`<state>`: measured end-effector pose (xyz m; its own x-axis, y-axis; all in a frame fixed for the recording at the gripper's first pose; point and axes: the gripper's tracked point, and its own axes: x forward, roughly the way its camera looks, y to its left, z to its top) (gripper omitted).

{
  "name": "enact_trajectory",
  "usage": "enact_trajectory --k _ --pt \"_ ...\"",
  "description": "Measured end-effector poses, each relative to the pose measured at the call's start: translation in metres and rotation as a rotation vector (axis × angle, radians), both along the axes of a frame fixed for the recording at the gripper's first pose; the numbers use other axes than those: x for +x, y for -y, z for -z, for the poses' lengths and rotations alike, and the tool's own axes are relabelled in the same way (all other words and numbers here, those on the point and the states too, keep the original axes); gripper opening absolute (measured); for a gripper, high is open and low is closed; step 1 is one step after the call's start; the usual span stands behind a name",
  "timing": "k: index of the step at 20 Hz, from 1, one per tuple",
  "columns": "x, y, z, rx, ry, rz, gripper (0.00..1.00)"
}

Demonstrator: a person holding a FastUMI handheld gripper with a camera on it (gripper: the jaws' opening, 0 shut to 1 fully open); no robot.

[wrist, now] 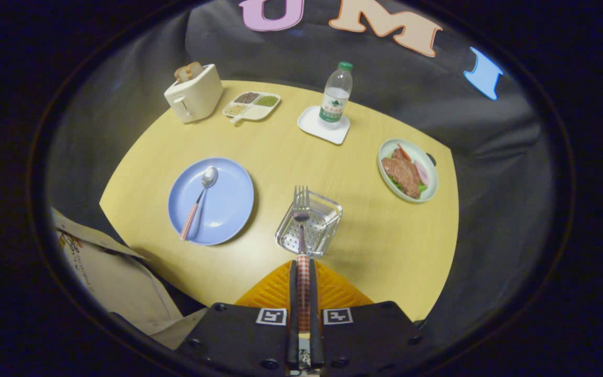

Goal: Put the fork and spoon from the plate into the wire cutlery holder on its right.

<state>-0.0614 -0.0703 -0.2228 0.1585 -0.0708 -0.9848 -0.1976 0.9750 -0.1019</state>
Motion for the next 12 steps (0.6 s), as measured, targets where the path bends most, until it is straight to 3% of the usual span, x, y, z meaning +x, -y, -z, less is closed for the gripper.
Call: enact_trajectory --k 12 --pt "0.001 0.021 0.039 -0.023 -0.220 -0.049 0.11"
